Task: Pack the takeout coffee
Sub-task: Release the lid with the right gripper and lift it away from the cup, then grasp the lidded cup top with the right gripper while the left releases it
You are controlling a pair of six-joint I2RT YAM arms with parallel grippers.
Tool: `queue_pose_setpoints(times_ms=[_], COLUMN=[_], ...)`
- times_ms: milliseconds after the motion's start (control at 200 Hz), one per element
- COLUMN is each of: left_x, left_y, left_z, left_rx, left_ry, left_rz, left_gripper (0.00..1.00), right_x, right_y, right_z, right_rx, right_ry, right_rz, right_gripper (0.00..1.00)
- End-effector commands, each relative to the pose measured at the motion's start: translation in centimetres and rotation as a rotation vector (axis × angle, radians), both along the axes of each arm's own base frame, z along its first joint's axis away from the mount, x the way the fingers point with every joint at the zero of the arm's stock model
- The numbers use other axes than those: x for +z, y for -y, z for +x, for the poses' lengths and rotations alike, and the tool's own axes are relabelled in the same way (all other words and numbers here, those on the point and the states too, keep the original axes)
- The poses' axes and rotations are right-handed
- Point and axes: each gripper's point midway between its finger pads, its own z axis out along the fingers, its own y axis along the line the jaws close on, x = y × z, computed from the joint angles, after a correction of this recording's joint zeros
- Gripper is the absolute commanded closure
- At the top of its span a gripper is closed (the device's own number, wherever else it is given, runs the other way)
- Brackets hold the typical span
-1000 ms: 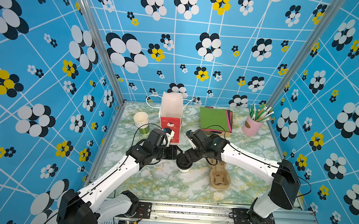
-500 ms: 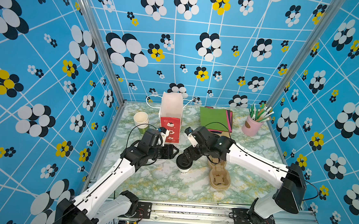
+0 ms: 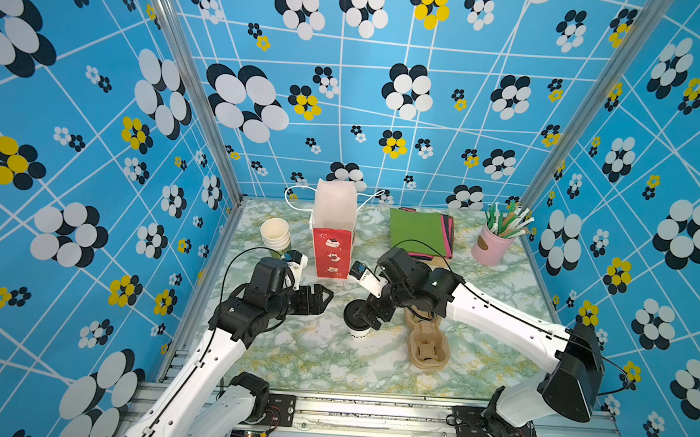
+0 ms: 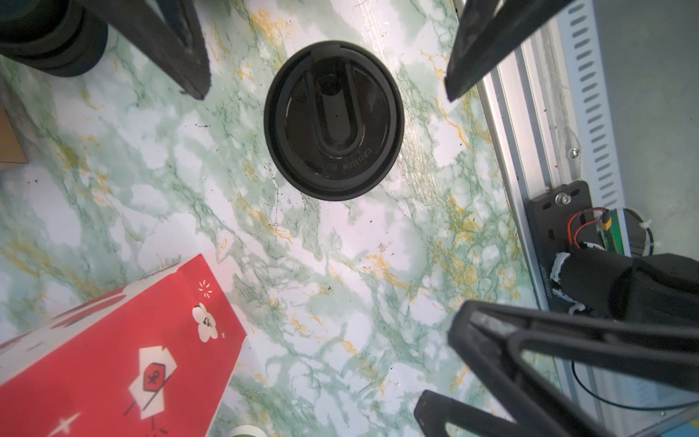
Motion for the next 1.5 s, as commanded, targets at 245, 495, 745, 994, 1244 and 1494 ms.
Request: queue_pose_setpoints(times_ms=[245,495,745,994,1244,1494], left_x=[-1.4,-1.7,-1.8,-1.9,-2.3,-2.6], left_y=[-0.3,-0.3,-0.2,-0.2,-0.2,-0.3], left_z=[-0.5,-0.5,-0.4,-0.5,-0.5,-0.6], left_rx=[-0.005,0.002,0.002,0.003,0.005,0.007], left_ry=[-0.021,-0.024,-0.027,-0.031,-0.039,-0.044], left_rz=[0.013,0.007,0.006,0.005,0.005,0.005], left_gripper=[0.01,0.01,0.01,0.01,0.01,0.01], right_x=[-3.4,-4.5,-5.6,-6.4,-6.7,-5.5], right_y=[-0.5,-0.6,-0.8,-0.8,-0.3,-0.4], right_z=[-0.1,0.0,0.1,0.1,0.2,0.4], right_rx=[0.152,0.157,0.154,0.151,0.133,0.103], right_ry=[0.033,0.024,0.029,0.029,0.032,0.046], right_rz=[-0.077,-0.103,-0.144,-0.184,-0.209,-0.174], right_gripper=[0.01,0.03,0.09,0.2,0.29,0.31])
